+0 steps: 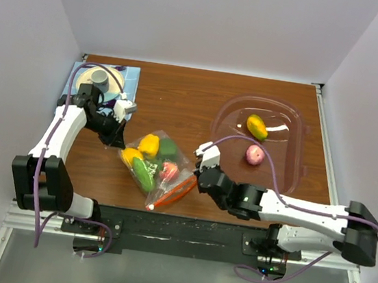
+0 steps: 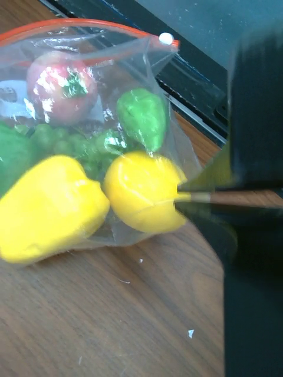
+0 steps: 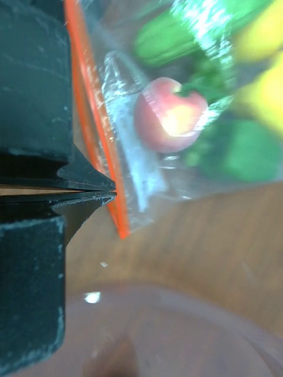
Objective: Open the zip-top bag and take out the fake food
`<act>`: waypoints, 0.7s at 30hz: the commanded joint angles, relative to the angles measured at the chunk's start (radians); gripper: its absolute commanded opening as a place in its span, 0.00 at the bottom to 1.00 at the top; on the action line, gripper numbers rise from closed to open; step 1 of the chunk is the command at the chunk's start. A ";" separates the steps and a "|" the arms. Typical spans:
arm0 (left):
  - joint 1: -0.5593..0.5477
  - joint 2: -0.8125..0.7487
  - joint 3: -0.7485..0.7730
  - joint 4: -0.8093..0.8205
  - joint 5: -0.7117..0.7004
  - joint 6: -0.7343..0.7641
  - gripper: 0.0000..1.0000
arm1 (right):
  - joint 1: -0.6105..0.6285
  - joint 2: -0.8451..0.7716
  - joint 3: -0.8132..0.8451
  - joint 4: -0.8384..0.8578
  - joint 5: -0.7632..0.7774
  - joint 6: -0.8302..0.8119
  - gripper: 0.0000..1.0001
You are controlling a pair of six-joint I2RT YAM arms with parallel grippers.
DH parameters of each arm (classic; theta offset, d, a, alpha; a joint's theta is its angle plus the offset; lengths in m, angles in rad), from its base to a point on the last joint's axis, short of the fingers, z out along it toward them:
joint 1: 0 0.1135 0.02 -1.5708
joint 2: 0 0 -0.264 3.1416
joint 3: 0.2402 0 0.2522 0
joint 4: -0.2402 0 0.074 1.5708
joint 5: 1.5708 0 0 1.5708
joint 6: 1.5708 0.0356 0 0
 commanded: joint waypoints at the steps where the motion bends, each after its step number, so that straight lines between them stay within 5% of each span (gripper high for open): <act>1: 0.003 -0.012 0.010 -0.059 0.032 0.039 0.27 | 0.033 0.090 -0.023 0.099 -0.054 0.087 0.00; 10: 0.003 0.014 0.024 0.033 -0.011 -0.038 0.35 | 0.054 0.181 -0.040 0.203 -0.112 0.113 0.12; 17: -0.042 0.026 0.061 0.098 -0.002 -0.122 0.38 | 0.085 0.207 -0.075 0.336 -0.276 0.043 0.60; 21: -0.158 0.030 0.050 0.157 -0.023 -0.179 0.38 | 0.085 0.276 -0.046 0.350 -0.282 0.018 0.71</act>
